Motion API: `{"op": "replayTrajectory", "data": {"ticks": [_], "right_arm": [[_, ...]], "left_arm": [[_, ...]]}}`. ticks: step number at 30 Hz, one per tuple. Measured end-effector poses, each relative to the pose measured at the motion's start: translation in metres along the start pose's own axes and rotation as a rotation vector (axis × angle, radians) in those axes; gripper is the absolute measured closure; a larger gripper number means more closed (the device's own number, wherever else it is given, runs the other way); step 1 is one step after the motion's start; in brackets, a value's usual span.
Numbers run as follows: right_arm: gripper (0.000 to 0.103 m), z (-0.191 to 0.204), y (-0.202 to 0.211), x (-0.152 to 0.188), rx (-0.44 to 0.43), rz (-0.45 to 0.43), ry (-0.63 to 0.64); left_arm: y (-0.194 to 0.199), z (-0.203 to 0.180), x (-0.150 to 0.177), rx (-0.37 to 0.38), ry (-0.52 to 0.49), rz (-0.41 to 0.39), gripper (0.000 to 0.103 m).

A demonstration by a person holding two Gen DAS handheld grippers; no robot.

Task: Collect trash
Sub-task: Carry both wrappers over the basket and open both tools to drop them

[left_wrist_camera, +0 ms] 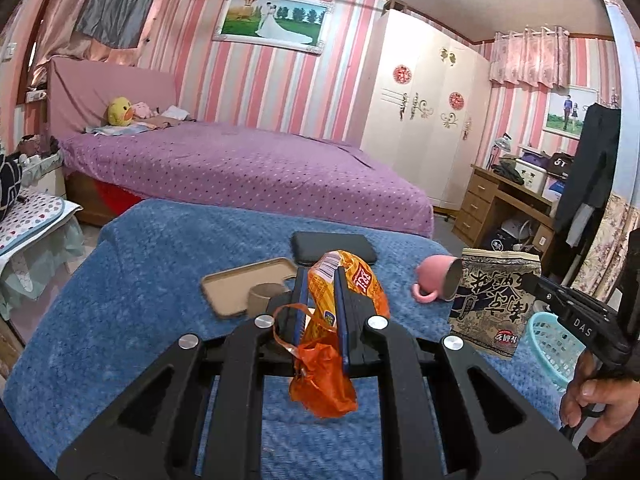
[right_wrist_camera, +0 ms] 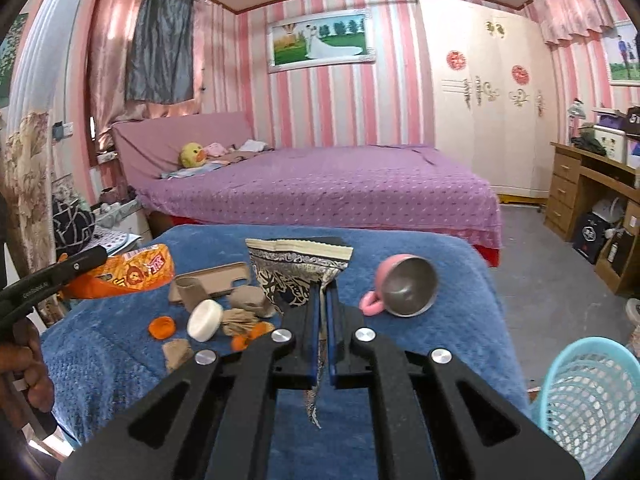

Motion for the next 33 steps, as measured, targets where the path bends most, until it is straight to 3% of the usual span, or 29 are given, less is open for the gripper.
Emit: {"op": "replayTrajectory", "data": {"ticks": [21, 33], "right_arm": [[0.100, -0.098, 0.062, 0.004, 0.183, -0.047, -0.056], [0.100, -0.155, 0.085, 0.006, 0.264, -0.075, -0.132]], "left_arm": [[-0.006, -0.114, 0.004, 0.184, -0.084, -0.010, 0.091], [-0.023, -0.207, 0.001, 0.317, -0.165, 0.016, 0.091]]}}
Point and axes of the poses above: each gripper's, at about its wrist camera, not at the fingertips, and y roughly against the way its jaws point, z to its left, x to its underside, the point moved 1 cm from there along -y, roughly the way its jaws point, and after that the axes turned 2 degrees about -y, right-handed, at the moved point
